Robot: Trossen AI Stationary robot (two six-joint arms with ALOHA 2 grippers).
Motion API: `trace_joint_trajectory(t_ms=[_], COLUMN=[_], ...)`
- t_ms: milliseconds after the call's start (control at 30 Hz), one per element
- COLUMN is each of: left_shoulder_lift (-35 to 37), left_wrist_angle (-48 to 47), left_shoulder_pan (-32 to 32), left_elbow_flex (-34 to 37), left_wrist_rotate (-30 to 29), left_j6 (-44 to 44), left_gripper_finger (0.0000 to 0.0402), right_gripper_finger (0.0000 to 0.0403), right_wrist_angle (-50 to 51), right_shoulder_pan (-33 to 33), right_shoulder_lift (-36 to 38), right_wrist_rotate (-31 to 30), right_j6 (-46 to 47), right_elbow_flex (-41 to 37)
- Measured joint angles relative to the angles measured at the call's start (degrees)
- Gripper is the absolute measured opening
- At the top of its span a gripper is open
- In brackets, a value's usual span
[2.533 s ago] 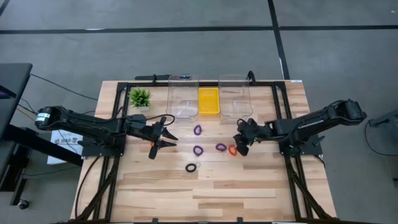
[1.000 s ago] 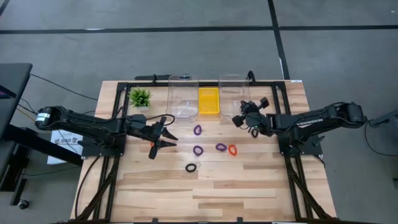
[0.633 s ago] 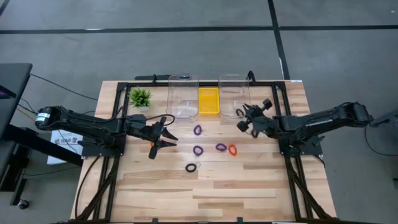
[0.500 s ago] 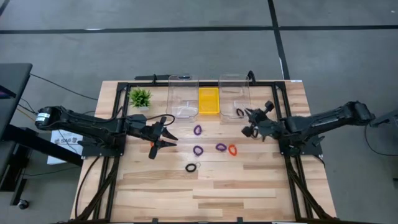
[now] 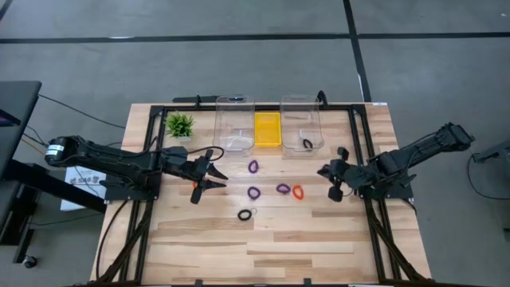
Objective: Sort spring keychains
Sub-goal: Put the right black spring keychain into the right transparent bin
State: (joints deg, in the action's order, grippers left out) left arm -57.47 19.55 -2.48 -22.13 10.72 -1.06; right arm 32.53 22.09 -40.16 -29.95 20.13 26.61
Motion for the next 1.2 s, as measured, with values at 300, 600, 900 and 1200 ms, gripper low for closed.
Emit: trace_joint_trajectory(t_ms=[300, 600, 900, 1200], left_shoulder_lift=[0.0, 0.0, 0.0, 0.0], left_wrist_angle=[0.23, 0.28, 0.28, 0.44], left_shoulder_pan=[0.0, 0.0, 0.01, 0.0], left_elbow_flex=[0.0, 0.0, 0.02, 0.02], left_wrist_rotate=[0.0, -0.02, -0.01, -0.01], left_j6=[0.0, 0.0, 0.0, 0.0], left_gripper_finger=[0.0113, 0.0113, 0.0113, 0.0113], right_gripper_finger=[0.0009, 0.0031, 0.0074, 0.0094], right_wrist_angle=[-7.56, -0.82, 7.93, 12.8], right_shoulder_pan=[-0.09, -1.87, -6.08, -6.83], right_shoulder_lift=[-1.47, -7.39, -9.03, -11.1], right_wrist_rotate=[-0.01, 0.01, 0.01, 0.14], right_j6=[-0.01, 8.63, 19.91, 26.39], right_elbow_flex=[0.0, 0.0, 0.0, 0.0])
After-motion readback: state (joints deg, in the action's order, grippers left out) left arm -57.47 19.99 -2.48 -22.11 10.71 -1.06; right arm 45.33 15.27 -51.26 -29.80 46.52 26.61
